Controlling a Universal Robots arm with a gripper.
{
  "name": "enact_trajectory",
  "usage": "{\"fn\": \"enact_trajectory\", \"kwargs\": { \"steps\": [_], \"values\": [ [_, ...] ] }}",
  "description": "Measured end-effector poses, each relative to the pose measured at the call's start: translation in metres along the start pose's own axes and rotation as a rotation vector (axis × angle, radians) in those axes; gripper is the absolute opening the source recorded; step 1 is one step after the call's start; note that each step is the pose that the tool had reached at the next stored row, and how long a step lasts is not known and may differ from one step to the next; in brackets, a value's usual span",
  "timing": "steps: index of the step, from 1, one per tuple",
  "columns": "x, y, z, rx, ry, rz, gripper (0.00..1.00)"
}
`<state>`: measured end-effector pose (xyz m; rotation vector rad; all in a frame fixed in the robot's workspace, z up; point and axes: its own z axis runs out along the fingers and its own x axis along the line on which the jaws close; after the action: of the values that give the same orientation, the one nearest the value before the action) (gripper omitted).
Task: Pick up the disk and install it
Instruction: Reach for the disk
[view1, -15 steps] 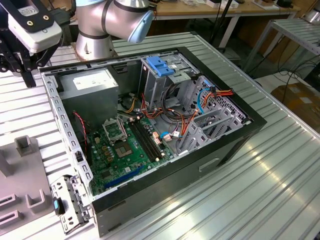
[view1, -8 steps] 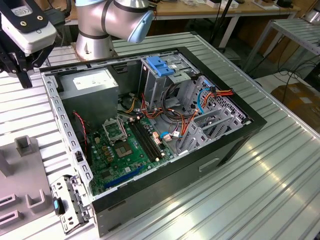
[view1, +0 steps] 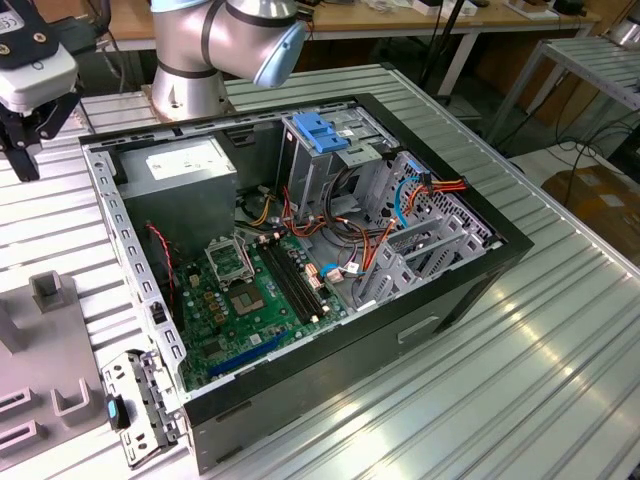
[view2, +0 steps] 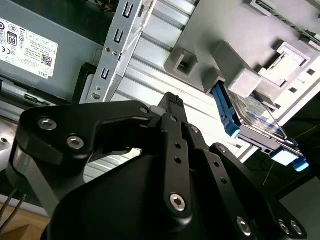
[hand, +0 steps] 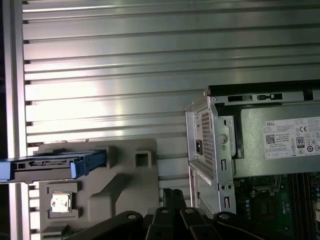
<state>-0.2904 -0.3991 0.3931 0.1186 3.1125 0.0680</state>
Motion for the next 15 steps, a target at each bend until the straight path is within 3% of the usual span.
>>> {"fn": "enact_trajectory", "kwargs": {
  "steps": [4, 15],
  "values": [
    [0.0057, -0.0001, -0.0001, 0.0000, -0.0001, 0.000, 0.11],
    [0.0269, 0.0073, -0.0003, 0.0001, 0.0000, 0.000, 0.11]
  ]
}}
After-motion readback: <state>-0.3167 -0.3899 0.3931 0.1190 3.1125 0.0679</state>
